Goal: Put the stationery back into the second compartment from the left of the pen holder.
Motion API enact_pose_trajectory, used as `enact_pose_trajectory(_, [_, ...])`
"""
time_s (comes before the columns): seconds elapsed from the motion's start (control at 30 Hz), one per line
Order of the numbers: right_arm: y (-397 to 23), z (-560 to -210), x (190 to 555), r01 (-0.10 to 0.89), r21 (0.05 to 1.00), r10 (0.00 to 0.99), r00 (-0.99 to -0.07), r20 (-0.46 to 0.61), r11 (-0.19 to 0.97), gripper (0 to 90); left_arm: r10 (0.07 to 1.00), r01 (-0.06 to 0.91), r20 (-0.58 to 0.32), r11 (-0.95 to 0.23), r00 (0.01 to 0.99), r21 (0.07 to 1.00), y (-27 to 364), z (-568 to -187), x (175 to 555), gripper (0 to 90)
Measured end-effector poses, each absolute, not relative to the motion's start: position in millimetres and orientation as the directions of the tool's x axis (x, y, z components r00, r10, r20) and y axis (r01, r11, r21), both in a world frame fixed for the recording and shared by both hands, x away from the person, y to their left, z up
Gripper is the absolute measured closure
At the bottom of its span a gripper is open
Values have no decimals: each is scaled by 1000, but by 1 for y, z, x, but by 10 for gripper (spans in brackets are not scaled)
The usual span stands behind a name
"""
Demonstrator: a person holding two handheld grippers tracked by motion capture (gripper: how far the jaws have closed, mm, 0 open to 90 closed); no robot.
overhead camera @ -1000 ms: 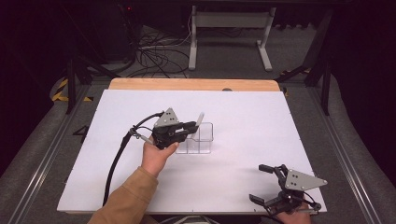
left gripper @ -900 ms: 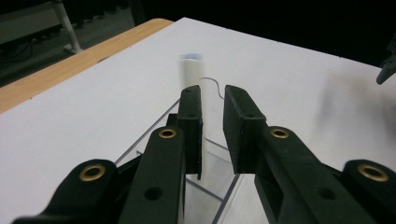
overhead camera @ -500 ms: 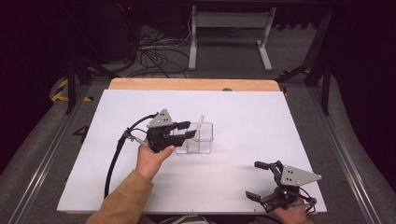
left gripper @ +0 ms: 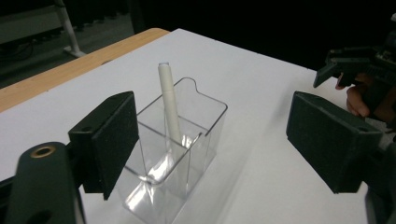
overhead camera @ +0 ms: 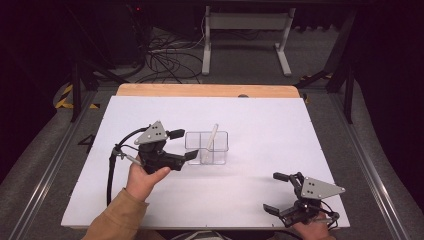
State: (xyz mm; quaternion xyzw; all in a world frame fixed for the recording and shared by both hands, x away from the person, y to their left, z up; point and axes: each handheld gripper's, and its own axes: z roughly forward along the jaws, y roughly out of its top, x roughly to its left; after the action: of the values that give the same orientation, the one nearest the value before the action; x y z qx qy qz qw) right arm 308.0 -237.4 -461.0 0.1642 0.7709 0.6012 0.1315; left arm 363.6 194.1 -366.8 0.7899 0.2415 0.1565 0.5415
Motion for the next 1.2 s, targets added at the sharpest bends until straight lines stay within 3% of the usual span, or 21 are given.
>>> enact_pose_trajectory(0.17, [-239, -461, 307, 96, 970, 420, -907, -6, 223, 0, 566, 203, 6, -306, 824, 930, 209, -373, 352, 119])
enact_pose_trajectory(0.7, [-242, -462, 306, 102, 970, 442, -897, -6, 220, 0, 633, 215, 4, -269, 774, 939, 259, -409, 322, 110])
enact_pose_trajectory(0.97, [-242, -462, 306, 107, 969, 443, -896, -2, 221, 0, 661, 193, 44, -280, 749, 940, 277, -432, 307, 106])
enact_pose_trajectory(1.2, [-243, -463, 306, 110, 969, 444, -896, 1, 220, 0, 681, 248, 15, -287, 732, 925, 295, -451, 299, 104])
